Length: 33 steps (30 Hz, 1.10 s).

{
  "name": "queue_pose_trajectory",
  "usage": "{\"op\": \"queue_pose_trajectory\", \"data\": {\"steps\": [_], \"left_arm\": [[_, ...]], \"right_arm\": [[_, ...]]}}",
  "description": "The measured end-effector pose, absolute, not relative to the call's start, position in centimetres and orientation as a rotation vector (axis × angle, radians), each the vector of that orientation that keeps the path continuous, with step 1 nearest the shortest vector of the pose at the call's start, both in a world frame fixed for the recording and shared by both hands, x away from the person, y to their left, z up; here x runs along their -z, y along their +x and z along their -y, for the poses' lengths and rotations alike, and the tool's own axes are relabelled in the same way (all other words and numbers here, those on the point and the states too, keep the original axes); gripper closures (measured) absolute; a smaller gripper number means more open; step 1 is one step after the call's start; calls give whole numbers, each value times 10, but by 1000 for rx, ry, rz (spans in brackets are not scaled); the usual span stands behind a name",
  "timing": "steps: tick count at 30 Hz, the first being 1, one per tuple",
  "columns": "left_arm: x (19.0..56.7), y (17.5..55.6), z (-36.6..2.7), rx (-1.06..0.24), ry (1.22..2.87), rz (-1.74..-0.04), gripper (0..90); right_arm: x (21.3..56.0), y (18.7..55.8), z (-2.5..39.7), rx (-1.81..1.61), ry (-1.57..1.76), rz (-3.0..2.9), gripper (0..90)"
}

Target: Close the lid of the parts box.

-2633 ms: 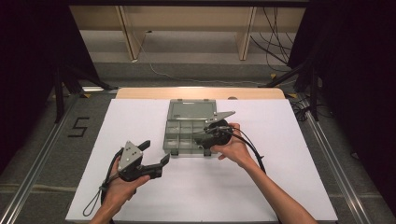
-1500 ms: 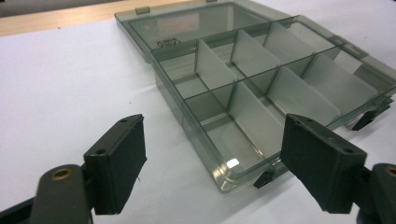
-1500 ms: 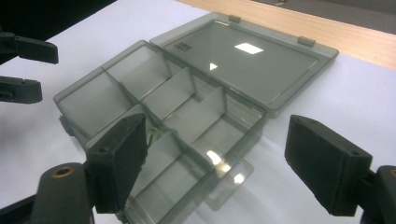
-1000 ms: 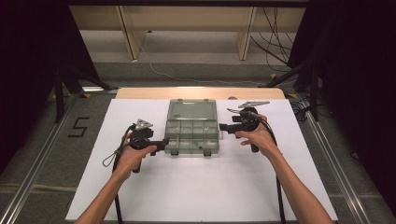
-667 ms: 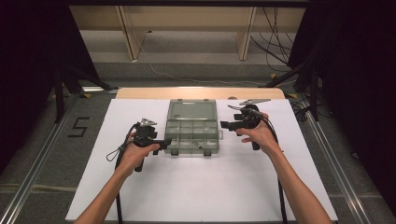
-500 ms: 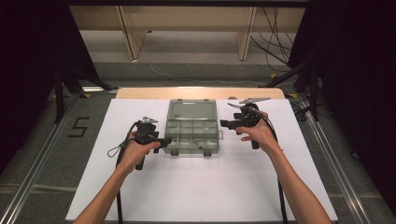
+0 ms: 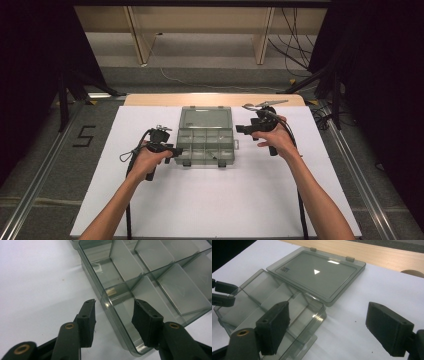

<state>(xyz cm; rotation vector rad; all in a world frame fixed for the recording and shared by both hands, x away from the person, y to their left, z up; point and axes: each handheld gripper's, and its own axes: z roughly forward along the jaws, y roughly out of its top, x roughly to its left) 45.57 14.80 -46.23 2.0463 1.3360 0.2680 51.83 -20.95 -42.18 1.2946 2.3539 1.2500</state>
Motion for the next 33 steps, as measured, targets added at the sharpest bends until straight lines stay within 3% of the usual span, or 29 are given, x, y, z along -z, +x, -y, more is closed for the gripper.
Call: {"op": "queue_pose_trajectory", "data": {"steps": [16, 33], "left_arm": [[460, 453, -150, -231, 2069, -1368, 707], [460, 453, -150, -234, 2085, -1353, 710]], "right_arm": [[419, 526, 197, -1215, 1324, -2379, 216], [437, 563, 174, -1177, 1460, -2400, 196]]}}
